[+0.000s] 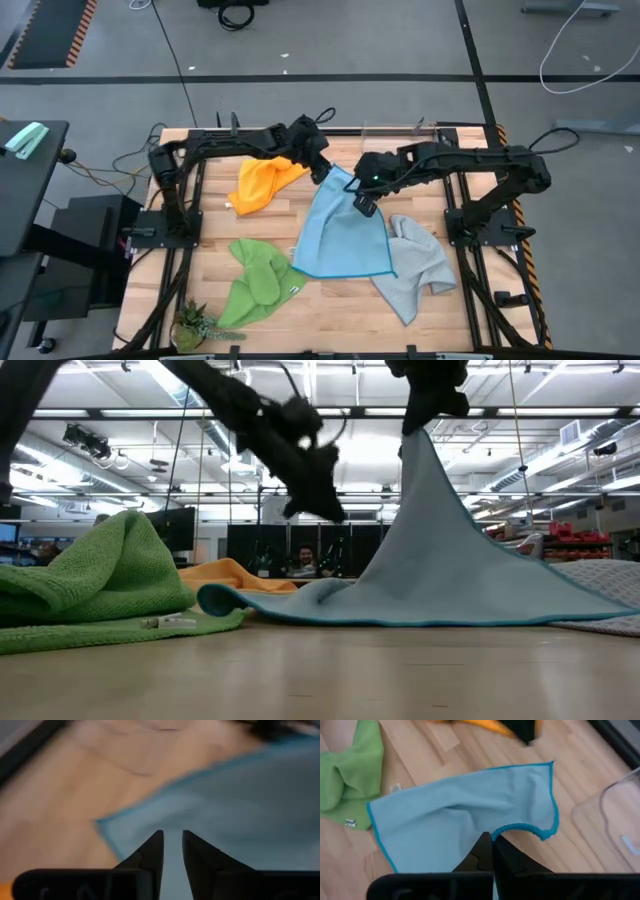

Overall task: Fold microfiber towels
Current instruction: Fold the blue microfiber cloth

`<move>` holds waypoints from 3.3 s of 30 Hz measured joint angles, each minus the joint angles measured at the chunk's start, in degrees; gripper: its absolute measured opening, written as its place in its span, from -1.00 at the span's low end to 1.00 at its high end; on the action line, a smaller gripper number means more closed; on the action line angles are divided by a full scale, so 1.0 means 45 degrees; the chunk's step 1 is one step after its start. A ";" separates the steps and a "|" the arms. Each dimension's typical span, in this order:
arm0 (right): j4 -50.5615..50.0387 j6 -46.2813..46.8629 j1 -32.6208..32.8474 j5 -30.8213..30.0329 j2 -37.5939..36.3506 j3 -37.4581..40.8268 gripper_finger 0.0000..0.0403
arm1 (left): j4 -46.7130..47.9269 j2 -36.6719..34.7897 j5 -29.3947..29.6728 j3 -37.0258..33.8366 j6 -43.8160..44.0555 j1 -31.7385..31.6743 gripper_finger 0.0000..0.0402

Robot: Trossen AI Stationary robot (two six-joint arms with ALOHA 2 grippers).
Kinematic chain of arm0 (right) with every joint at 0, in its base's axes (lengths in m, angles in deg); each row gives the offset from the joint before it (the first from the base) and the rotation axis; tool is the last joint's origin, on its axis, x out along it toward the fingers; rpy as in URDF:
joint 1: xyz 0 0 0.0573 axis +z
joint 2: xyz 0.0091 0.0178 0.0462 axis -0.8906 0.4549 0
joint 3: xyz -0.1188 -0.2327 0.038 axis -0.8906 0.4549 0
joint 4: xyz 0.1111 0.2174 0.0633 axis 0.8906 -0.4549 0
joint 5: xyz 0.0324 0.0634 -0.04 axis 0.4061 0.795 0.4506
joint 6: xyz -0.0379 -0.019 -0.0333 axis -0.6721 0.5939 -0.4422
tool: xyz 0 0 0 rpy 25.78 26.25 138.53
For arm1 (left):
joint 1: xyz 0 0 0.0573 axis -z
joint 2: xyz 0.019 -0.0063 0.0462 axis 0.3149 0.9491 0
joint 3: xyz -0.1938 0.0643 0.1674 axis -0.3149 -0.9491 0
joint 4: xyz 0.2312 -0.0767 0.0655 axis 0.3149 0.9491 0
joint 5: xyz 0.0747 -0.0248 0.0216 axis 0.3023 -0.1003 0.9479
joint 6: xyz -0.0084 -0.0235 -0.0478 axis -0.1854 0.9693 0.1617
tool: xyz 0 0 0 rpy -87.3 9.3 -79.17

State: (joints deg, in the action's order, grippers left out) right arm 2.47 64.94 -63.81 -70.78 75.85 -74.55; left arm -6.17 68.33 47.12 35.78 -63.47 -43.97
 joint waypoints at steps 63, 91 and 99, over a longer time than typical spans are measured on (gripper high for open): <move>0.1044 0.0346 0.2118 0.0343 0.0052 -0.0878 -1.00 | 0.5619 0.4688 -0.2926 0.6081 0.3860 -0.0216 -0.24; 0.1042 -0.1189 0.0899 0.1376 0.0112 -0.2500 -1.00 | 0.7814 0.4702 -0.3494 0.6071 -0.0131 -0.0316 -0.60; 0.0905 -0.3516 -0.0099 0.3833 0.2450 -0.4784 -1.00 | 0.9329 0.4668 -0.4370 0.6071 -0.0300 -0.0662 -0.66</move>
State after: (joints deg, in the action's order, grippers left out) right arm 6.54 49.12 -64.26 -53.53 86.88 -96.08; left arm 35.81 89.34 27.46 63.10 -64.82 -46.95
